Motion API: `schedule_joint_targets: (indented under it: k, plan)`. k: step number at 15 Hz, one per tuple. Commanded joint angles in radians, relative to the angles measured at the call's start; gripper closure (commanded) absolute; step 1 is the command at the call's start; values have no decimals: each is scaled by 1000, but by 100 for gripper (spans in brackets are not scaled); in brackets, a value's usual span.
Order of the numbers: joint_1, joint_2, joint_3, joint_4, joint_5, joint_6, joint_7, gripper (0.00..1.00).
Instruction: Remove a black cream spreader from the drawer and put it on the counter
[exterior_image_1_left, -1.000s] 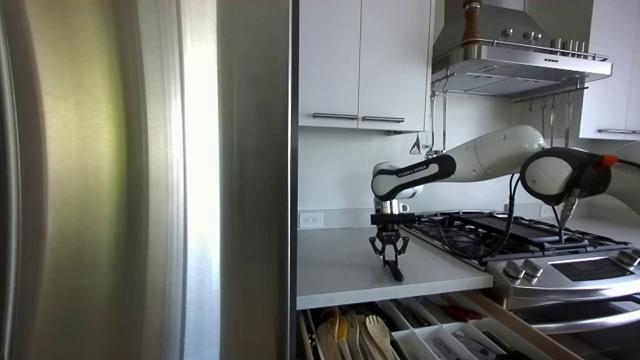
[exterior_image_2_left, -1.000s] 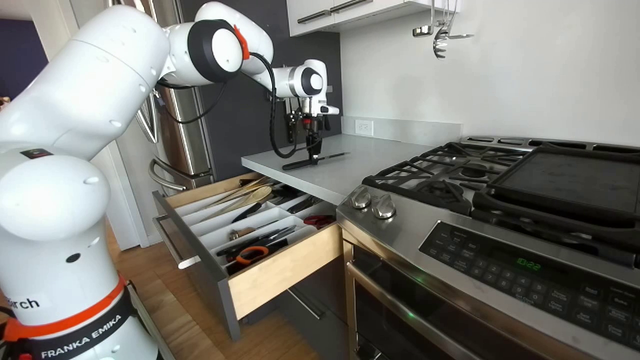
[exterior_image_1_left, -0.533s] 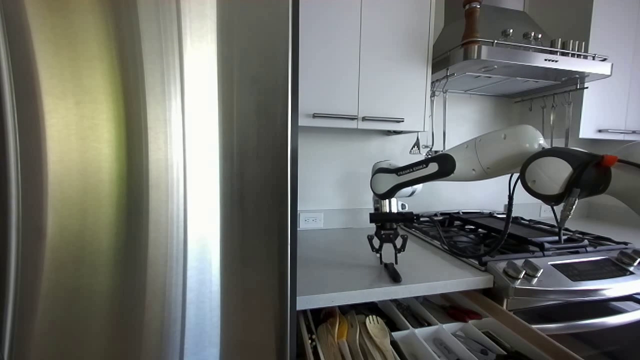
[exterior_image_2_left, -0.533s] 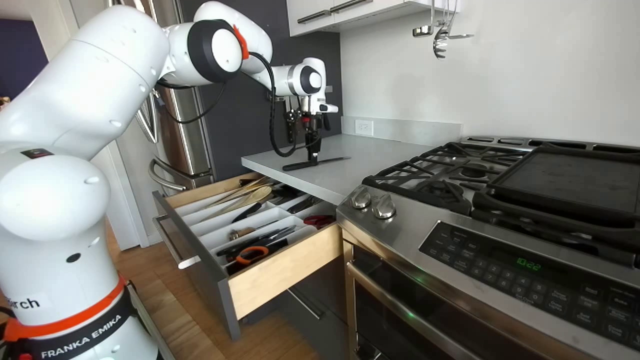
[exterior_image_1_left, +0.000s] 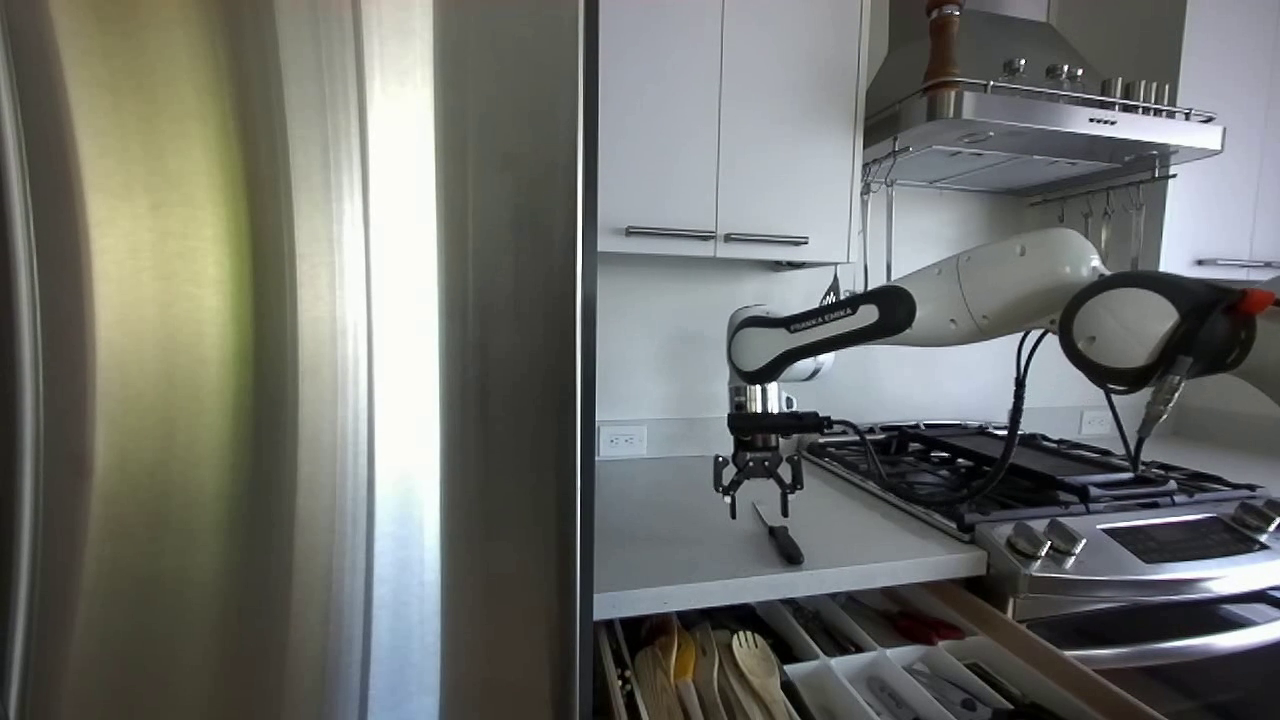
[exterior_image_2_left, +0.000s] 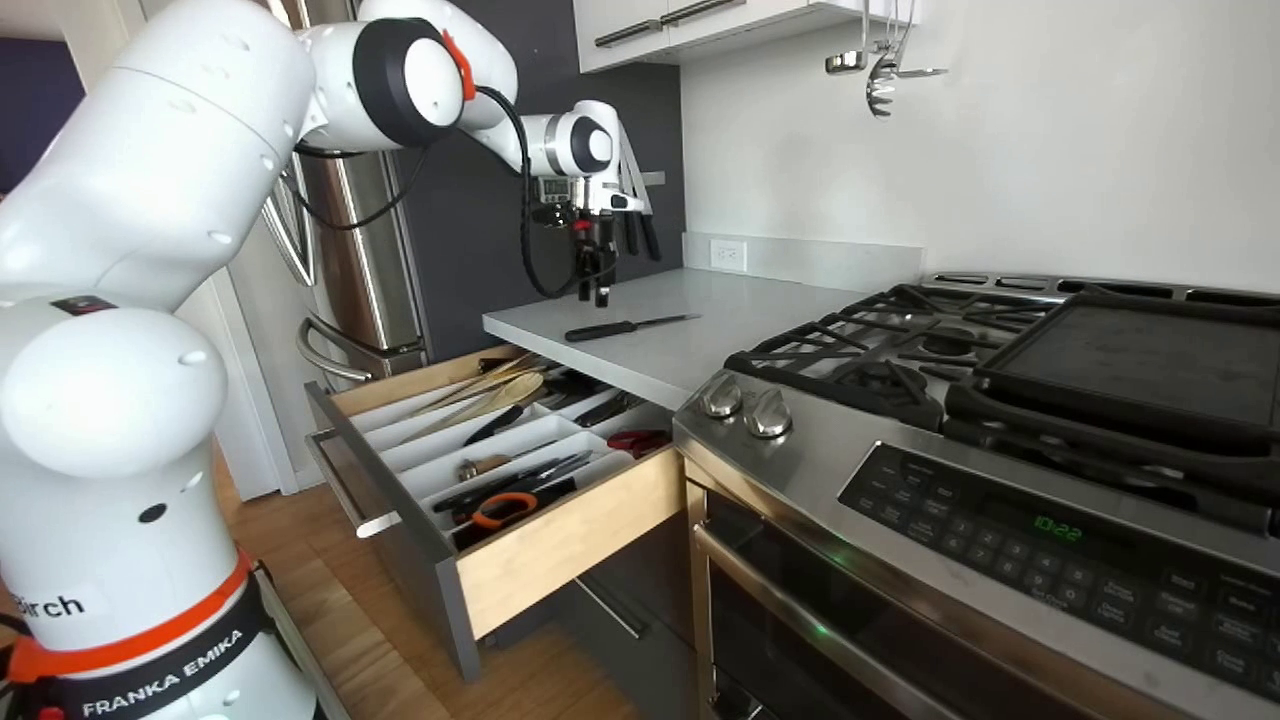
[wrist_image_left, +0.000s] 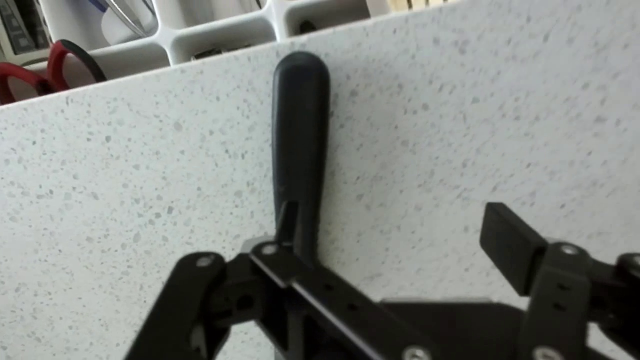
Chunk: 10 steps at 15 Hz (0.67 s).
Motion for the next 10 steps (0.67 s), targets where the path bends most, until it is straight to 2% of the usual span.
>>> schedule_joint_targets:
  k: [1,5,10]
  plan:
    - [-6,-193,53,-236,10,49,-146,0]
    - [8,-341,76,-392,32,15,-224,0]
    - [11,-504,110,-622,113,73,-182,0]
